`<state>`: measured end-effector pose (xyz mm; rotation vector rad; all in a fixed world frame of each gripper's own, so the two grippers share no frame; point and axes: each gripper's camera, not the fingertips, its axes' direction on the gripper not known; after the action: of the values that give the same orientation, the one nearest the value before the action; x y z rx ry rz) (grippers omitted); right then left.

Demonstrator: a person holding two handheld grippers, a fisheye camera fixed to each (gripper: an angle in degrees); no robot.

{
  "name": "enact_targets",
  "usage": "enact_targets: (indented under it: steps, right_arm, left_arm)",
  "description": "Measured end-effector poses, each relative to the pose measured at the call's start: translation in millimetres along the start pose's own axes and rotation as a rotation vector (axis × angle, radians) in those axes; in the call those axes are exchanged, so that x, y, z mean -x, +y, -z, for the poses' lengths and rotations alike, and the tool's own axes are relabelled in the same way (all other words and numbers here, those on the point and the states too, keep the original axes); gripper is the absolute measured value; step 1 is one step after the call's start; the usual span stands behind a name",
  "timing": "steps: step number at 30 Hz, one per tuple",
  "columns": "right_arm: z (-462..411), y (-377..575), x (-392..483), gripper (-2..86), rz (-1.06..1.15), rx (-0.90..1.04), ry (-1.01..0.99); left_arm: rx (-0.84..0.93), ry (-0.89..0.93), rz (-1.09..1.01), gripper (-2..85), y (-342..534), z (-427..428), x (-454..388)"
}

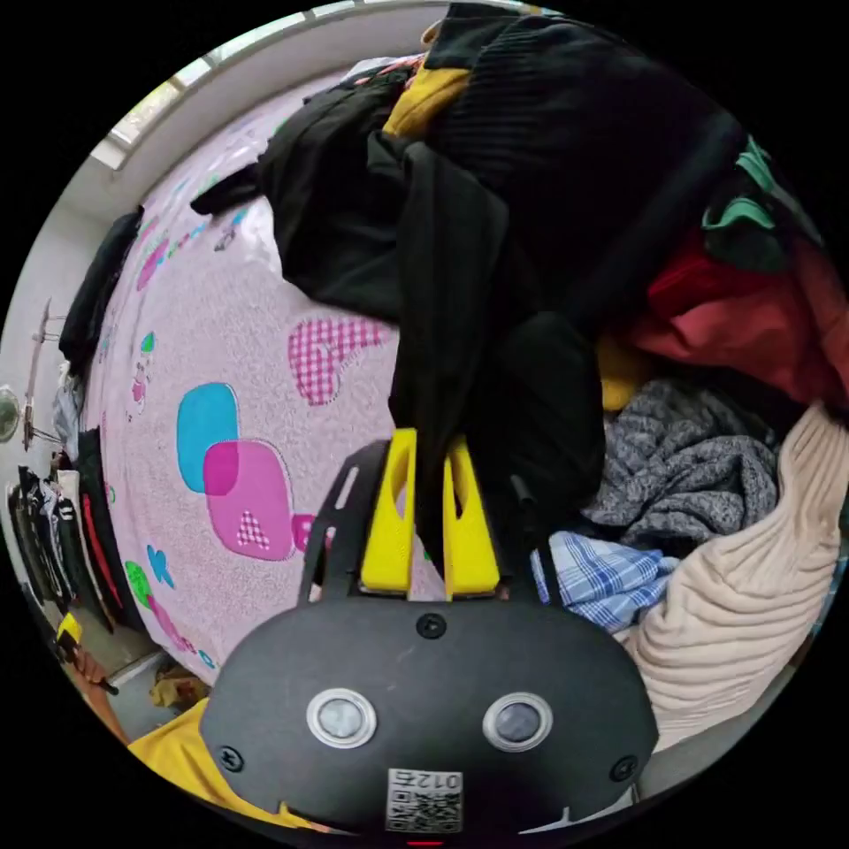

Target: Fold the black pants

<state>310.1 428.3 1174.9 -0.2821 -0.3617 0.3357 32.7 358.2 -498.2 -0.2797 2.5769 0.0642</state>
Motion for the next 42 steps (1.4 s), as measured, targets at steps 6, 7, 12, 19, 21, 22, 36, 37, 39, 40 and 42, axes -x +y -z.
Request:
enact_targets:
  steps: [6,7,12,19,21,22,36,37,39,40,42]
  right_arm:
    - [53,82,11,0.4,0.15,-0.057,-0.561]
    - [59,93,14,0.4,0.164,-0.067,-0.608]
    - [119,200,38,0.1,0.265,-0.165,-0.824]
    - [181,299,72,0.0,0.38,-0.183,-0.862]
    - [199,328,85,0.0,0.407,-0.181,-0.905]
    - [203,336,89,0.0,0.417,-0.178,-0.921]
    - [229,443,177,0.4,0.583,-0.099,-1.112]
    - [229,443,177,0.5,0.585,-0.103,-1.121]
    - [226,439,181,0.8,0.594,-0.099,-1.119]
    - [225,438,183,0.8,0.601,-0.095,-1.122]
    - [219,435,193,1.1,0.632,-0.055,-1.128]
  left_arm:
    - [0.042,0.047,0.029,1.6,-64,-6,-7]
    - [0.05,0.076,0.052,2.1,-76,-9,-1]
    - [0.107,0.172,0.099,6.1,-126,-23,22]
    - [0.245,0.369,0.085,11.5,-185,-40,65]
    - [0.273,0.419,0.099,12.5,-193,-41,80]
    - [0.289,0.456,0.112,13.1,-196,-41,90]
    - [0.697,0.721,0.032,11.0,-187,-79,105]
    - [0.712,0.737,-0.002,8.8,-186,-76,100]
    - [0.707,0.726,-0.083,7.5,-188,-65,90]
    - [0.698,0.7,-0.149,7.1,-191,-54,83]
    - [0.672,0.674,-0.268,6.8,-197,-32,71]
